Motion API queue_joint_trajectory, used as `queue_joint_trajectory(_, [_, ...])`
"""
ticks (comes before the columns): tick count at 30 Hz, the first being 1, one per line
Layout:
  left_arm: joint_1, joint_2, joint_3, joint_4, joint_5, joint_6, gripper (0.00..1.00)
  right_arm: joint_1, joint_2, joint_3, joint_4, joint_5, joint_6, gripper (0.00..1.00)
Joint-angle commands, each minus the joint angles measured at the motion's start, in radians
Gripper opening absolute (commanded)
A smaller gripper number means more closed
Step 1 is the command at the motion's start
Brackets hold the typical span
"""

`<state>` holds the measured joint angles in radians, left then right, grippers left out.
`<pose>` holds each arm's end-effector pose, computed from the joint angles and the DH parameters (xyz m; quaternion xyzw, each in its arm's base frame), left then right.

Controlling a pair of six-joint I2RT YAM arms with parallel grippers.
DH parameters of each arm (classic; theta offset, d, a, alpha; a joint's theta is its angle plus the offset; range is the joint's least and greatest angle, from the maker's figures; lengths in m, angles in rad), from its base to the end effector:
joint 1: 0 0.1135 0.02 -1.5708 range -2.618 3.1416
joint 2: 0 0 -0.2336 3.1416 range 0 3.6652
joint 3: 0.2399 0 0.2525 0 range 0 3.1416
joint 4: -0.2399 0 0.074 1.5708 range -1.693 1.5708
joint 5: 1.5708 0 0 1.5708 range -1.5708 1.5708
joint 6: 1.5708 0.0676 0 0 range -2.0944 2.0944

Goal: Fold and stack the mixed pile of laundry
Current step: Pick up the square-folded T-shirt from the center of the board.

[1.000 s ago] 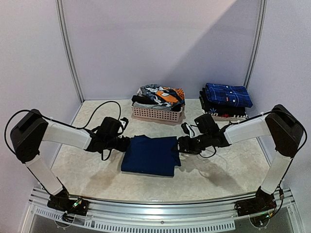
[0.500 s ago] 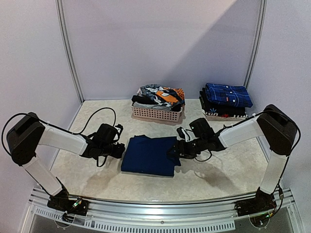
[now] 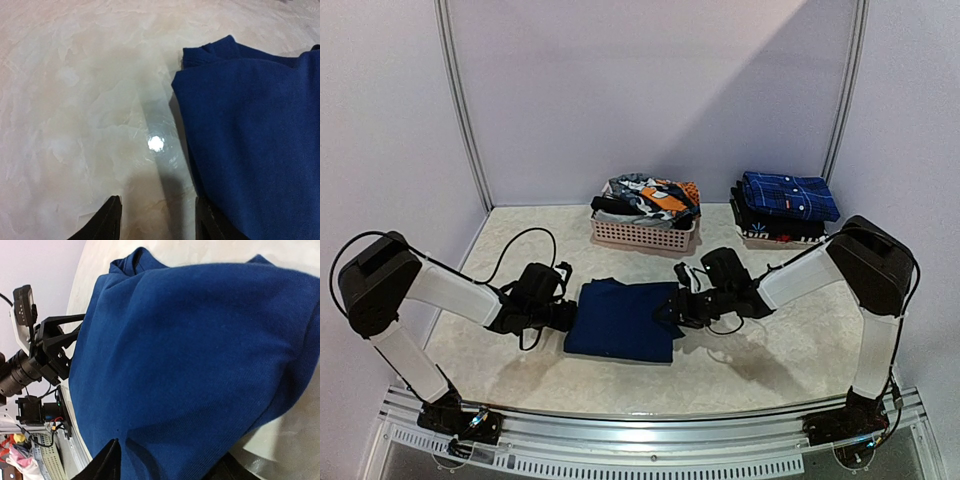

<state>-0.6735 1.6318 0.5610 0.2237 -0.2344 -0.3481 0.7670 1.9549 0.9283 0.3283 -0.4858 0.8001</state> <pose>0.2420 -0.1730 0.0555 0.1096 0.9233 -0.0765 0.3602 0.2577 0.2922 0.0653 -0.0871 0.8813 0.4439 0.1367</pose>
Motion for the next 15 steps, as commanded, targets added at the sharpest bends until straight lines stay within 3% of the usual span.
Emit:
queue_joint_trajectory(1, [-0.020,0.038,-0.027,0.017,0.037,-0.031,0.52,0.008,0.046,-0.004,0.050,0.012,0.055,0.50])
queue_joint_trajectory(8, [-0.023,0.051,-0.026,0.028,0.042,-0.037,0.52,-0.005,0.088,-0.039,0.195,-0.023,0.128,0.32])
queue_joint_trajectory(15, [-0.027,0.052,-0.029,0.028,0.036,-0.041,0.51,-0.038,0.118,-0.081,0.368,-0.063,0.210,0.27])
